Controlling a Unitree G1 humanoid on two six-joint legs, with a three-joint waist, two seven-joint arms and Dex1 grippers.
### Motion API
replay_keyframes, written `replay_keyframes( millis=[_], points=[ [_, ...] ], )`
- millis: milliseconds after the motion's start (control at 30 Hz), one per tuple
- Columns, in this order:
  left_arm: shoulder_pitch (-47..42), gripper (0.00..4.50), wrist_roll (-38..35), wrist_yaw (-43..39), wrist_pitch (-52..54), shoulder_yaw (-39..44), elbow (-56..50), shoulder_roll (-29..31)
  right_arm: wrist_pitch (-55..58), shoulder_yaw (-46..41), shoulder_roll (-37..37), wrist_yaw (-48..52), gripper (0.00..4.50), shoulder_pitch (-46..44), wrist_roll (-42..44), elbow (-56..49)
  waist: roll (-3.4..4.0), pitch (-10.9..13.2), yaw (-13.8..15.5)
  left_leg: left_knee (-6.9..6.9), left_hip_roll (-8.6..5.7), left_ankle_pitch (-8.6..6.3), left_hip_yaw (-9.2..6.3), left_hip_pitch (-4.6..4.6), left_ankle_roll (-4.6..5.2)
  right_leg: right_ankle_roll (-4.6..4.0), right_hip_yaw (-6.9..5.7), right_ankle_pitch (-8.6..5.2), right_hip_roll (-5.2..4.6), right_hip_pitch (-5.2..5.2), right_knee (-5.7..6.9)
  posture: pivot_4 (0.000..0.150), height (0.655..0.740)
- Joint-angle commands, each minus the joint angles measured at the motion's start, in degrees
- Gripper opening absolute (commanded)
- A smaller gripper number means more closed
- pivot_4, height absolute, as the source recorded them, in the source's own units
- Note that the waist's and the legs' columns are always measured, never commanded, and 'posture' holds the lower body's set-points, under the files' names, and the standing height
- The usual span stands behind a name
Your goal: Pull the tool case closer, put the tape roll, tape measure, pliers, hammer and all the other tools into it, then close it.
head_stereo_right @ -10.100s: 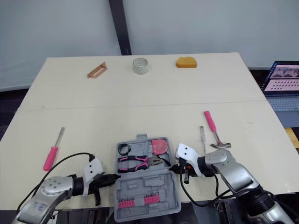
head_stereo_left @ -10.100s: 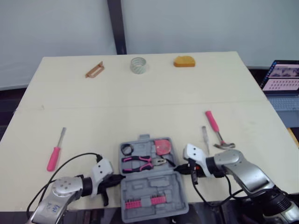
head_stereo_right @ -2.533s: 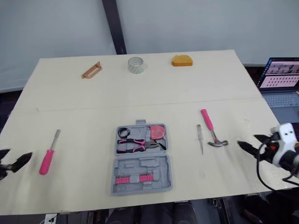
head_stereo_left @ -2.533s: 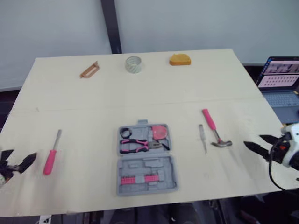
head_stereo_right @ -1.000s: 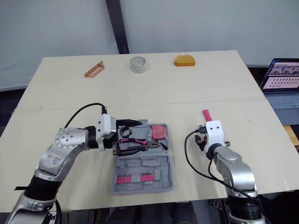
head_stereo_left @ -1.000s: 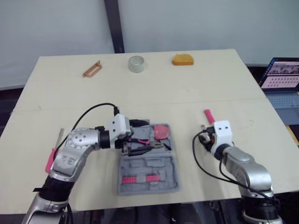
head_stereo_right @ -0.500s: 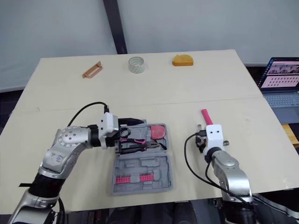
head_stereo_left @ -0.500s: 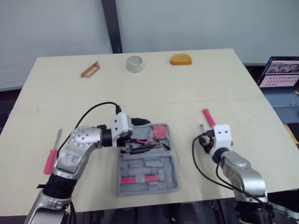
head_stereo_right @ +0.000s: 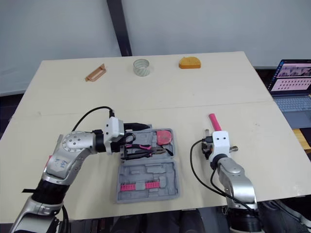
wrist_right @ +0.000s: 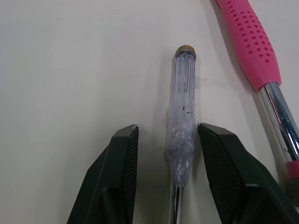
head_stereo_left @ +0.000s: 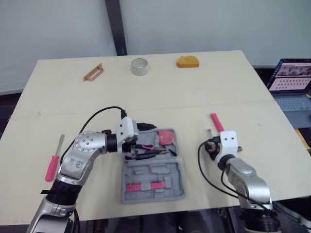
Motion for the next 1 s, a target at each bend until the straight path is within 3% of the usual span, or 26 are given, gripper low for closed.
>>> replay_keyframes(
  millis=[33,200,300,400,667,1000],
  points=[
    [-0.82,4.5,-0.04,-0.35,-0.88,0.08,-0.93,-0.04,-1.26,-0.26,0.81,-1.17,2.16,0.24,-0.63,0.45,0.0,0.0,0.0,0.0,0.0,0.0,0.0,0.0,0.0,0.0,0.0,0.0,0.0,0.0,0.0,0.15,0.74],
    [-1.04,4.5,0.17,-0.43,-0.95,-0.04,-0.76,-0.17,-1.5,-0.84,2.03,-1.49,2.16,0.86,-0.49,0.86,0.0,0.0,-0.01,0.0,0.0,0.0,0.0,0.0,0.0,0.0,0.0,0.0,0.0,0.0,0.01,0.15,0.74],
    [-1.21,4.5,0.22,-0.56,-0.95,-0.04,-0.62,-0.19,-1.78,-1.35,2.62,-1.69,1.38,1.24,-0.49,1.15,0.01,0.0,0.01,0.0,0.0,0.0,0.0,0.01,0.0,0.0,0.0,0.0,0.0,0.0,0.02,0.15,0.74],
    [-1.23,4.5,0.19,-0.71,-0.91,0.01,-0.48,-0.14,-2.09,-1.83,3.04,-1.95,0.02,1.39,-0.58,1.15,0.01,0.0,0.08,0.01,0.0,0.0,-0.01,0.01,0.0,0.0,0.0,0.0,0.0,0.0,0.02,0.15,0.74],
    [-0.52,4.5,0.35,-1.12,-1.13,0.26,-0.36,0.12,-2.84,-1.22,1.2,0.41,0.01,1.59,-0.57,-0.19,0.01,0.0,0.13,0.01,0.0,0.0,-0.01,0.0,0.0,0.0,0.0,0.0,0.0,0.0,0.03,0.15,0.74],
    [8.43,4.5,-0.71,-3.18,-4.42,4.61,-3.72,6.39,1.0,8.74,-17.33,23.76,0.01,-3.88,4.93,-10.88,0.11,0.06,-0.2,-0.03,0.04,-0.01,0.03,0.0,0.01,0.0,0.0,0.0,0.02,-0.04,-0.01,0.15,0.74]
  ],
)
